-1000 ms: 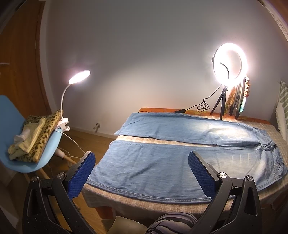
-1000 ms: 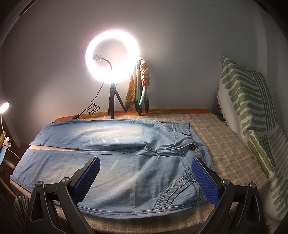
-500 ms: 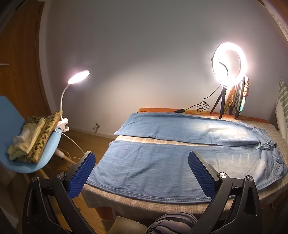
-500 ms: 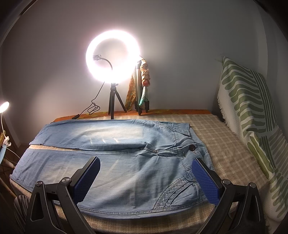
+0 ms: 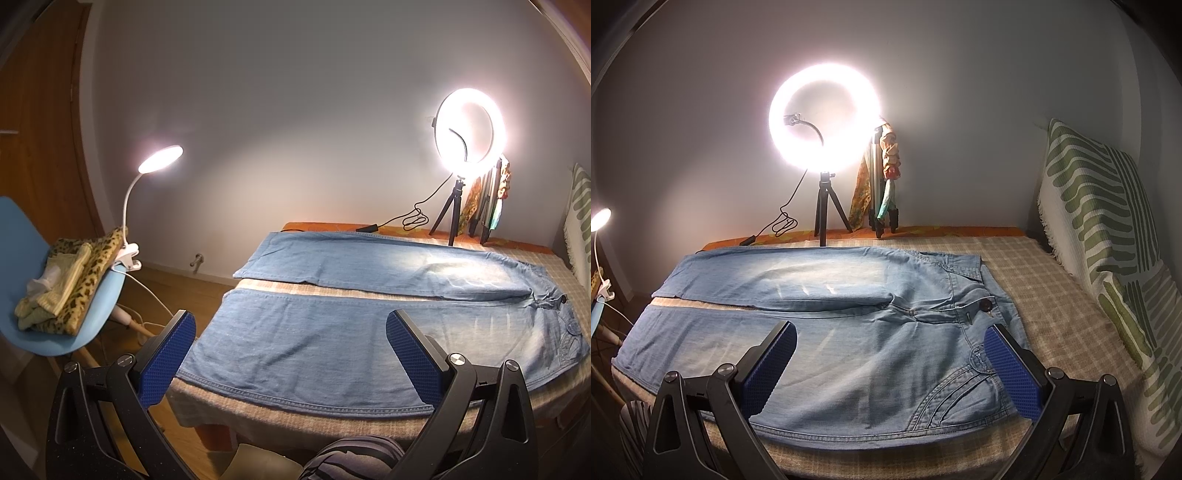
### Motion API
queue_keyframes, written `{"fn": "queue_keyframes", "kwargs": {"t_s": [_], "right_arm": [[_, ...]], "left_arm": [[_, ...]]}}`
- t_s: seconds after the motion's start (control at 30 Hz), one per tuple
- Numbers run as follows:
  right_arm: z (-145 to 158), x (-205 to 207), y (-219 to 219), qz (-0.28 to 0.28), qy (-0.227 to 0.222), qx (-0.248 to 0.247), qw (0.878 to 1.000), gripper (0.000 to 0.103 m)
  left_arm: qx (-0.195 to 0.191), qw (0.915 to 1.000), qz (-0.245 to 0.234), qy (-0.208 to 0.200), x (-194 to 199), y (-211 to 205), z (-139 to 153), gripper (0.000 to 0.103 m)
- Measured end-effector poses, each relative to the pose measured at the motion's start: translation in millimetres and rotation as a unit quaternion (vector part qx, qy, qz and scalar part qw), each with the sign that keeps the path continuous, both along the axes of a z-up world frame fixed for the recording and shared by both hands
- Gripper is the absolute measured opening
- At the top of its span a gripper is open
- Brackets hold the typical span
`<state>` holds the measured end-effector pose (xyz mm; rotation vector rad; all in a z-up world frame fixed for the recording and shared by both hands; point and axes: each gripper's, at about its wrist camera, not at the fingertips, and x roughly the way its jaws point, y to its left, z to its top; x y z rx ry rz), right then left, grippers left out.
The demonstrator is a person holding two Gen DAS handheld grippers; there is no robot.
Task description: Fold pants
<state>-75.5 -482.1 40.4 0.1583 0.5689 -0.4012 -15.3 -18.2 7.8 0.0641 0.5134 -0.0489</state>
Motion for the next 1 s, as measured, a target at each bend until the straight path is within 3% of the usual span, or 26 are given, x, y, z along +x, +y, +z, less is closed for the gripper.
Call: {"fn": "queue_keyframes", "kwargs": {"t_s": [1.0], "right_arm": [[-7,6,-3,-0.002,0.005,0.007,1.000,0.103]], "left_arm": [[0.007,0.9999,0.009,0.009,11,13,-13,0.102]]}}
